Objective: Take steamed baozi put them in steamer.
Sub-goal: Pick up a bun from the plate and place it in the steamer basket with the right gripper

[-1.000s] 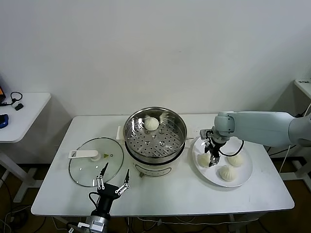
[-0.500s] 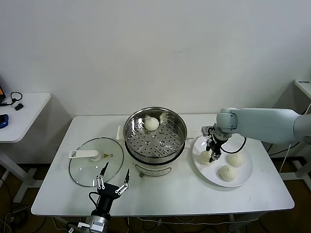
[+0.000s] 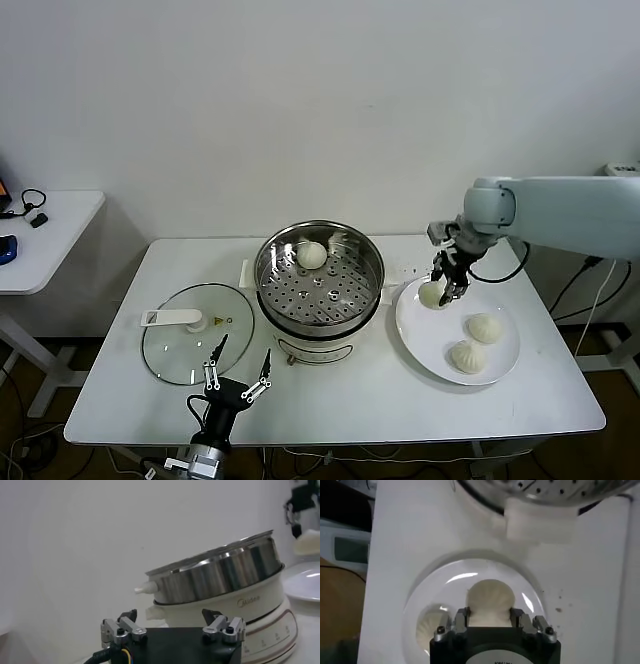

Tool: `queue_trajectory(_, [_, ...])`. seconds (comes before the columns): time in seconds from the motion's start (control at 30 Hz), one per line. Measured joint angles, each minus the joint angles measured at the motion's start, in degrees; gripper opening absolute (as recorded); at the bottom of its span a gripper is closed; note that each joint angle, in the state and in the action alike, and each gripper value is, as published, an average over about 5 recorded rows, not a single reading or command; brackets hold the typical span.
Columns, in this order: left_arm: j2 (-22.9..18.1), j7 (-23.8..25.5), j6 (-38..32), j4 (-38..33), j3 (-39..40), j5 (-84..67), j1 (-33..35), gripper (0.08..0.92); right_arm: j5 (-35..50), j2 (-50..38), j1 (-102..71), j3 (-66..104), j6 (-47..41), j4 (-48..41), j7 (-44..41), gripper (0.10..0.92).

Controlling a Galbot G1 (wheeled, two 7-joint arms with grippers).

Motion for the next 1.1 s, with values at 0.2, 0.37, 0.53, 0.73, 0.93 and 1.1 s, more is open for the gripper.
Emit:
queue_trajectory(0.2, [0.0,0.0,-0.1,-0.1,0.5,0.0,0.0,0.823,3.3,1.4,6.3,-0.8,0.2,2.3,-1.9,0.560])
queue_trajectory(0.37, [0.0,0.0,-0.1,-0.3,0.7,0.0,0.0,0.823,5.8,3.5,9.9,-0.6,0.0,2.9,-2.7,0.560])
queue_trajectory(0.53, [0.0,-0.1,-0.1,-0.5,0.9,-0.1,0.0,0.823,8.1,6.4,11.5,0.3,-0.3,2.6,-3.0,0.560])
queue_trajectory(0.73, [0.0,-0.1,-0.2,-1.0,1.2,-0.1,0.3,0.823,10.6,11.1,11.4,2.4,-1.2,1.2,-2.7,0.560])
queue_trajectory(0.93, [0.0,-0.1,-0.2,-1.4,1.1,-0.2,0.5,0.823,12.4,16.3,9.0,4.8,-2.4,-1.3,-1.6,0.560])
queue_trajectory(1.1, [0.0,-0.1,-0.2,-1.6,1.2,-0.2,0.5,0.823,13.3,20.6,6.0,6.7,-3.2,-4.0,-0.5,0.560])
